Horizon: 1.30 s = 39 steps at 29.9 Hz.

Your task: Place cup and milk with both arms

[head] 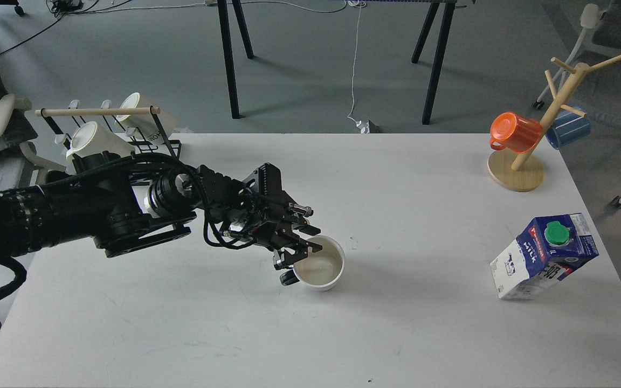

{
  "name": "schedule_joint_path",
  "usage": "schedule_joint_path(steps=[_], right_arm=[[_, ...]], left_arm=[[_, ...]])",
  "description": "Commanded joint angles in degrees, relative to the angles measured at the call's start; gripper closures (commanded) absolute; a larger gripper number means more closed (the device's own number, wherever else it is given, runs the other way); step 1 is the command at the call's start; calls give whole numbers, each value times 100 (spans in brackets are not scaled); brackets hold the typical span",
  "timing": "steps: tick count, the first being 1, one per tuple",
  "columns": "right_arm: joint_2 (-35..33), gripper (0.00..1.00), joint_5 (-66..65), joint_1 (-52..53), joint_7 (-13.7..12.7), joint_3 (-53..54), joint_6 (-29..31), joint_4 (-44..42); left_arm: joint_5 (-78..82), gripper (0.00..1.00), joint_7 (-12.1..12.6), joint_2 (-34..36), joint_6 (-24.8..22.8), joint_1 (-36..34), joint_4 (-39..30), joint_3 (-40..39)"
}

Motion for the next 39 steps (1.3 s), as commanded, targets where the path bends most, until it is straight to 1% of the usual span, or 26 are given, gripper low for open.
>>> schedule_joint_path(steps=[1, 3, 6, 9, 10, 12, 15, 17, 18, 19, 21, 23, 25, 27, 29, 30, 33, 34, 37, 39], right_arm=[[-21, 3, -12, 7, 12, 115, 0, 6], [-30, 3, -38, 7, 21, 142, 0, 6], [-56, 2, -82, 15, 38, 177, 0, 6], [-91, 2, -161, 94, 47, 142, 0, -3], [-100, 2, -240, 155, 47, 125, 0, 6], [-100, 1, -468, 278, -5, 98, 0, 15], [-144, 1, -1065, 384, -41, 89, 0, 129], [-293, 1, -1321, 472, -76, 89, 0, 208], [-407, 1, -1313, 542, -180, 89, 0, 217], [-451, 1, -1191, 638, -355, 89, 0, 217], [-443, 1, -448, 745, -724, 98, 0, 226], [-522, 1, 834, 710, -1006, 124, -154, 366], [-740, 1, 1715, 648, -1130, 124, -259, 550], [-1188, 1, 2192, 639, -1174, 107, -496, 752], [-1496, 1, 2526, 622, -1262, 89, -873, 1077], [-1611, 1, 2737, 596, -1367, 89, -1075, 1209], [-1866, 1, 3369, 377, -1701, 81, -1568, 1455], [-1919, 1, 3572, 236, -1763, 81, -1683, 1552], [-2103, 1, 3811, -273, -1816, 81, -1701, 1886], [-2165, 1, 3785, -546, -1956, 72, -1588, 2018]], left_arm=[[-1157, 49, 0, 23, -121, -15, 3, -186], [-1834, 40, 0, 49, -489, -24, 3, -511], [-2765, 33, 0, 137, -1410, -15, 3, -1414], [-3382, 32, 0, 374, -2351, 55, 38, -2390], [-3532, 31, 0, 435, -2588, 64, 64, -2698], [-3795, 31, 0, 523, -2588, 116, 99, -3138], [-4489, 31, 0, 971, -2588, 248, 100, -3649], [-5225, 31, 0, 1261, -2588, 292, 108, -3878], [-5760, 31, 0, 1393, -2588, 310, 213, -3983], [-6366, 30, 0, 1472, -2588, 319, 431, -4054], [-7483, 30, 0, 1543, -2588, 310, 993, -4098], [-8616, 30, 0, 1639, -2588, 293, 1390, -4133], [-9540, 29, 0, 1885, -2588, 292, 1444, -4212], [-10236, 29, 0, 2053, -2588, 319, 1462, -4361], [-10589, 28, 0, 2071, -2588, 397, 1602, -4485], [-10712, 27, 0, 2079, -2588, 476, 1724, -4555], [-10749, 16, 0, 2080, -2588, 722, 1875, -4844], [-10749, 15, 0, 2080, -2588, 836, 1875, -4959], [-10740, 9, 0, 2080, -2588, 1144, 1849, -5258], [-10740, 8, 0, 2062, -2588, 1285, 1849, -5329]])
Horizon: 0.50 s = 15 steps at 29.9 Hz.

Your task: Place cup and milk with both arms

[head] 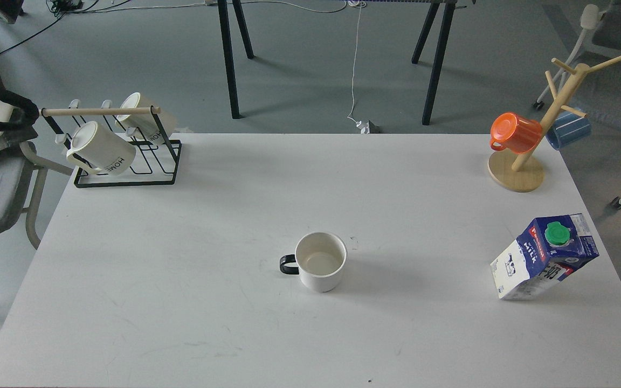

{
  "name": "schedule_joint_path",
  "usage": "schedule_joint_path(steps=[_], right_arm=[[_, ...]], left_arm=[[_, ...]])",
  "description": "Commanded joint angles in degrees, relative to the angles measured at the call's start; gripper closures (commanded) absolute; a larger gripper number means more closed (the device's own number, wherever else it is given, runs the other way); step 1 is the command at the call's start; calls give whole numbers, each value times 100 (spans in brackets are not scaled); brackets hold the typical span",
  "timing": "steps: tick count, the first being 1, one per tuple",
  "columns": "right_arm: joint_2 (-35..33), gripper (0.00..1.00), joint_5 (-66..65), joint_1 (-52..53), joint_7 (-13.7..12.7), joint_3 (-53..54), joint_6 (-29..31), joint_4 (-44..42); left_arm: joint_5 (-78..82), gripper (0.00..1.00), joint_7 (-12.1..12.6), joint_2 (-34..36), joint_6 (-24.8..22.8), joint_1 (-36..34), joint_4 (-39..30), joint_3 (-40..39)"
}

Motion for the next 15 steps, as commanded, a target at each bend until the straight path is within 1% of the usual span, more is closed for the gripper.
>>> schedule_joint_path(steps=[1, 3, 4, 5, 12, 15], right_arm=[[-136, 1, 39, -528, -260, -6, 281, 227], [-136, 1, -4, -897, -418, -15, 1026, 184], [-136, 1, -66, -1125, -436, -24, 1586, 149], [-136, 1, -162, -1310, -445, -32, 1676, 105], [-285, 1, -365, -2233, -524, -76, 1676, -238], [-268, 1, -304, -2690, -437, -243, 1676, -353]], left_arm=[[6, 8, 1, -18, 0, 277, -11, -166], [6, 7, 1, -36, 0, 347, -11, -166], [6, 6, 1, -53, 0, 382, -11, -166], [6, 6, 1, -62, 0, 409, -11, -166], [15, 4, 1, -273, 0, 514, -11, -140], [32, 3, 1, -378, 0, 514, 6, -105]])
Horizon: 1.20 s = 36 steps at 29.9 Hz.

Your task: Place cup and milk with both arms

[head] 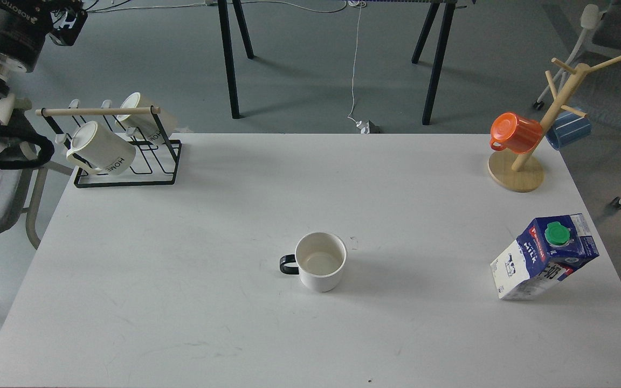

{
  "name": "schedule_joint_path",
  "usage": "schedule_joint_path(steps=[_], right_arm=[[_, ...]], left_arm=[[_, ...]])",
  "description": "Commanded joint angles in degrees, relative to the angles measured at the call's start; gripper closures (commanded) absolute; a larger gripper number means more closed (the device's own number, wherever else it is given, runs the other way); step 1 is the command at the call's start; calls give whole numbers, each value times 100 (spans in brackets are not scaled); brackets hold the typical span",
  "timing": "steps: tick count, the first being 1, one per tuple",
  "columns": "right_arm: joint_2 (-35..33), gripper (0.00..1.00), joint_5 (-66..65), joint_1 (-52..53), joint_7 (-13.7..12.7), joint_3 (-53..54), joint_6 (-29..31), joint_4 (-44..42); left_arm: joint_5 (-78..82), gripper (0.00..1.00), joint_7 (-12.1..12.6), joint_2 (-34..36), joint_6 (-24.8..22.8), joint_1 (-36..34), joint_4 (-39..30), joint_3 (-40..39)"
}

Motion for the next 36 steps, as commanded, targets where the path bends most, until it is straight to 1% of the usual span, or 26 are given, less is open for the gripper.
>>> schedule_joint_path(steps=[1, 4, 5, 6, 9, 13, 17, 22, 29, 36], right_arm=[[48, 1, 116, -573, 159, -185, 0, -116], [215, 1, 108, -1126, 677, -343, 0, -186], [259, 1, 108, -1320, 791, -361, 0, -204], [312, 1, 116, -1487, 845, -361, 0, -221], [637, 1, 125, -1901, 863, -361, 0, -318], [1058, 1, -268, -2112, 819, -387, 0, -327], [1656, 1, -1112, -2007, 854, -379, 0, -380], [2192, 1, -1667, -1963, 863, -387, 0, -494], [2773, 1, -2151, -1533, 872, -387, 0, -494], [3186, 1, -2388, -1234, 872, -387, 0, -494]], left_arm=[[25, 3, 1, -121, 0, 3, 35, 31], [42, 2, 1, -191, 0, 99, 44, 40], [51, 2, 1, -218, 0, 126, 53, 40], [51, 1, 1, -244, 0, 126, 53, 40], [60, 1, 1, -332, 0, 187, 62, 49], [69, 1, 1, -350, 0, 258, 62, 57], [69, 1, 1, -402, 0, 258, 62, 57], [78, 1, 1, -420, 0, 267, 62, 57], [104, 1, 1, -429, 0, 311, 62, 66], [104, 1, 1, -429, 0, 372, 62, 66]])
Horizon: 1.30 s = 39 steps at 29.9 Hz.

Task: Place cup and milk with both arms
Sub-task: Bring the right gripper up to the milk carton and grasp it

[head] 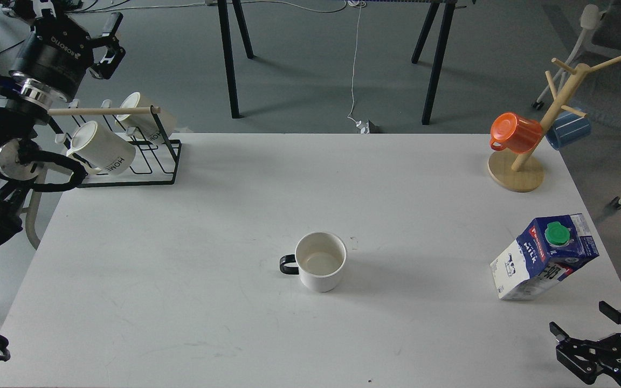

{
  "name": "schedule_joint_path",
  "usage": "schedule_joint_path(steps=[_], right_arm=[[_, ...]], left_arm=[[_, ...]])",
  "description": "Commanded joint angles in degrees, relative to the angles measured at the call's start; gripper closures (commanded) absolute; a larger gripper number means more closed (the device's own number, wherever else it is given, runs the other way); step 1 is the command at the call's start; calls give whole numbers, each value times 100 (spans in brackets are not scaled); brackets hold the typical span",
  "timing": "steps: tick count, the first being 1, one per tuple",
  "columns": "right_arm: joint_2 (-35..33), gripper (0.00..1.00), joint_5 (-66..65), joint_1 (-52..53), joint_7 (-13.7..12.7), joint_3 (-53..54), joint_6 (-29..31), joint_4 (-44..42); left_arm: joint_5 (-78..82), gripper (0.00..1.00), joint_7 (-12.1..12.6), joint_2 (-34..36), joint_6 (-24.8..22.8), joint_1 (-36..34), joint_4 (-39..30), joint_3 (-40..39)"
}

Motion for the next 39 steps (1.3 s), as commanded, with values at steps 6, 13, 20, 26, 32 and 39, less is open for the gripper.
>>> schedule_joint_path(steps=[6, 13, 20, 26, 32, 39], right_arm=[[429, 1, -128, 103, 7, 10, 0, 10], [473, 1, -128, 288, 7, 54, 0, 10], [473, 1, -119, 402, 7, 90, 0, 10], [657, 1, -119, 437, 42, 107, 0, 10], [763, 1, -119, 481, 77, 107, 0, -8], [948, 1, -119, 516, 191, 203, 0, -25]], left_arm=[[0, 1, 0, 0, 0, 103, 0, 0], [0, 1, 0, 0, 0, 156, 0, 0], [0, 1, 0, 0, 0, 156, 0, 0], [0, 1, 0, 0, 0, 191, 0, 0], [0, 1, 0, 0, 0, 200, 0, 0], [0, 1, 0, 0, 0, 200, 0, 0]])
